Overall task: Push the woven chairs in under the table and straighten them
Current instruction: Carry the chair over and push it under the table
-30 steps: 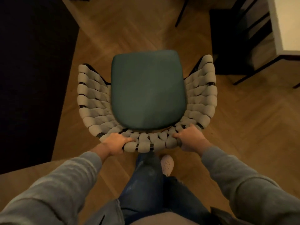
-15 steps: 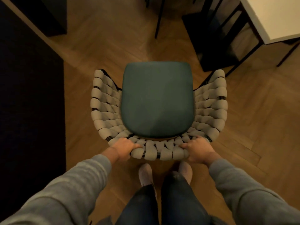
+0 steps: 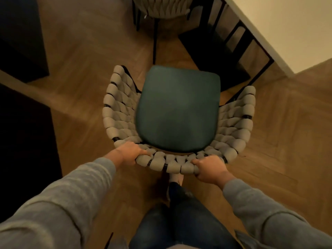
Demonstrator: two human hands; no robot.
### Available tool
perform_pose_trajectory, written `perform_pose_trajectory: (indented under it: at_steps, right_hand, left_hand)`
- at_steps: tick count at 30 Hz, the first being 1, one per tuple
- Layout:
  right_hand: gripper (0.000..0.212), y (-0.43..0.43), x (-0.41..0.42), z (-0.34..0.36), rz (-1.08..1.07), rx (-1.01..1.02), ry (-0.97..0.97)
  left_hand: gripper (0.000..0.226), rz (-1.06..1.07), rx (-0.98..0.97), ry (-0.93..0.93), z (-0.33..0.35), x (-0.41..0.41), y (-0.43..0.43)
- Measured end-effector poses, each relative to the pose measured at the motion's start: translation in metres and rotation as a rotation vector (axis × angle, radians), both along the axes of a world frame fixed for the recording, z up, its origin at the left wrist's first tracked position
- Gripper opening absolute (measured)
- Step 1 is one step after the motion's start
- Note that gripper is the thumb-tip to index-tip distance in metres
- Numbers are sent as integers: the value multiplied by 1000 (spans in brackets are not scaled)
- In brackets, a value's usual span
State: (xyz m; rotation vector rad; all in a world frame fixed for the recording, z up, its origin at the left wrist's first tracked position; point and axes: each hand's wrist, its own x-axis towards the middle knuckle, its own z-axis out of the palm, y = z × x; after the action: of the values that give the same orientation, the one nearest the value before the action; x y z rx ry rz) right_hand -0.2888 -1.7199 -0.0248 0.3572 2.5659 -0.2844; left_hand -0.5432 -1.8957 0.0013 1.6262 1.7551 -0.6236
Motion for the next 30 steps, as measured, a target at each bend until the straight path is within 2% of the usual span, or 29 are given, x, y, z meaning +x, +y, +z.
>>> perform_pose_trajectory:
  at_steps: [5, 11, 15, 20, 25, 30]
  right_hand:
    - [33, 19, -57, 0, -142, -38, 11]
    - [38, 39, -121, -3, -259, -7, 31]
    - [33, 46, -169, 0, -344, 15, 25]
    - [37, 55, -217, -3, -429, 46, 6]
    - [40, 77, -250, -7, -505, 47, -20]
    - [46, 92, -254, -9, -524, 2, -22]
  left_hand:
    - [58, -83, -19, 33, 5, -76, 54]
    - [55, -221, 9, 80, 4, -154, 111]
    - [56, -328, -20, 81, 4, -208, 149]
    - [56, -441, -44, 45, 5, -267, 187]
    - [78, -578, 51, 93, -8, -325, 219]
    - [51, -719, 27, 52, -14, -334, 241]
